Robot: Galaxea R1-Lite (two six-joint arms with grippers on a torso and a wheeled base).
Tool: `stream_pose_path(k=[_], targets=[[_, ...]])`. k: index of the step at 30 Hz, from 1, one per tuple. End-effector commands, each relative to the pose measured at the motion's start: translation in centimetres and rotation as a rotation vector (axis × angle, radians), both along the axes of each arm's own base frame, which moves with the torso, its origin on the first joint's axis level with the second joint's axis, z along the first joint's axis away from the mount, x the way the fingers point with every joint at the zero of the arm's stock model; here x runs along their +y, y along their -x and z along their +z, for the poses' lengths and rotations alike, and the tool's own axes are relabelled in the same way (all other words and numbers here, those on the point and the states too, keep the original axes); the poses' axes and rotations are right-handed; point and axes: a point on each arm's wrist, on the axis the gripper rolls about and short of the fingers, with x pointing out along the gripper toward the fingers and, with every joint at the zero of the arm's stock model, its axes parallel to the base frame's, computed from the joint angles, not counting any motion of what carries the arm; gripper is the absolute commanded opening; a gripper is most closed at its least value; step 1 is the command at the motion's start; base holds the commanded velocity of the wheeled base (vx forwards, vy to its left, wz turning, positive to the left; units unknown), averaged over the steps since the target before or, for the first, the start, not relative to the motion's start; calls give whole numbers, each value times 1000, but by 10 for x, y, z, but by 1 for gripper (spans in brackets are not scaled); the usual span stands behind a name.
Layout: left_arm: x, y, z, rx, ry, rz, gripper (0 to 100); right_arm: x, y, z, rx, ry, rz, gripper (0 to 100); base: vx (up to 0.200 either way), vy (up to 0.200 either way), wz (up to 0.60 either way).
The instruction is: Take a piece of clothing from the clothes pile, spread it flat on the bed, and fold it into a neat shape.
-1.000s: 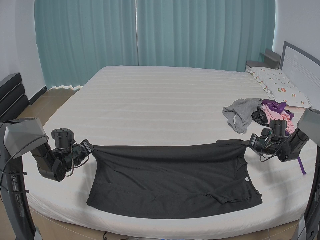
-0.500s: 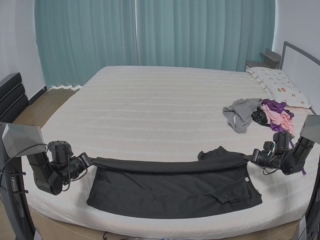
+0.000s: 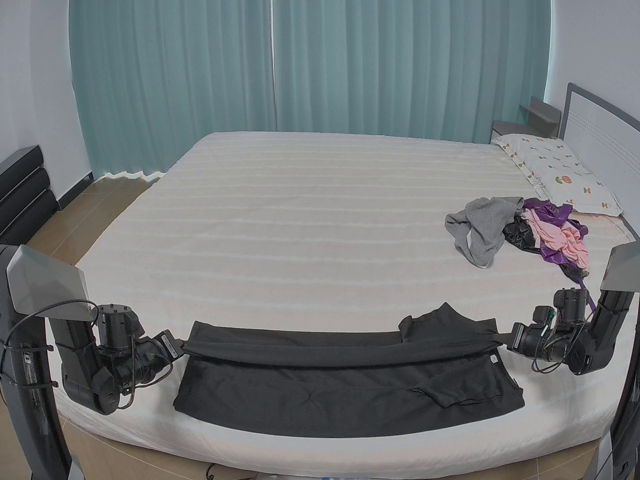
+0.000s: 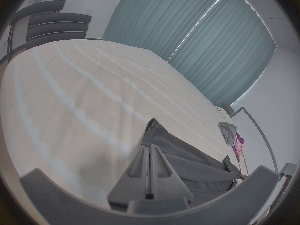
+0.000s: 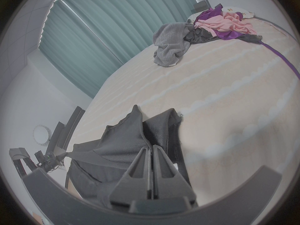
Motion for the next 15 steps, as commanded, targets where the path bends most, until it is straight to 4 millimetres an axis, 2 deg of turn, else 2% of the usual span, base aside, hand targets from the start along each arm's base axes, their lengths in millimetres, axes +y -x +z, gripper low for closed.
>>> stream_pose_path(k=[1, 6, 12, 13, 15], targets=[[0, 8, -6, 38, 3, -3, 0, -2, 9, -11, 43, -2, -3, 0, 0, 0, 0], [0, 12, -11, 68, 10, -12, 0, -2, 12, -21, 77, -1, -1, 0, 0, 0, 0], [-1, 17, -12, 88, 28, -35, 0, -3, 15, -24, 87, 12, 10, 0, 0, 0, 0], [-1, 17, -13, 90, 30, -38, 100, -3, 15, -25, 90, 11, 10, 100, 0, 0, 0], [-1, 17, -13, 89, 30, -39, 100, -3, 14, -23, 81, 11, 8, 100, 0, 0, 0]])
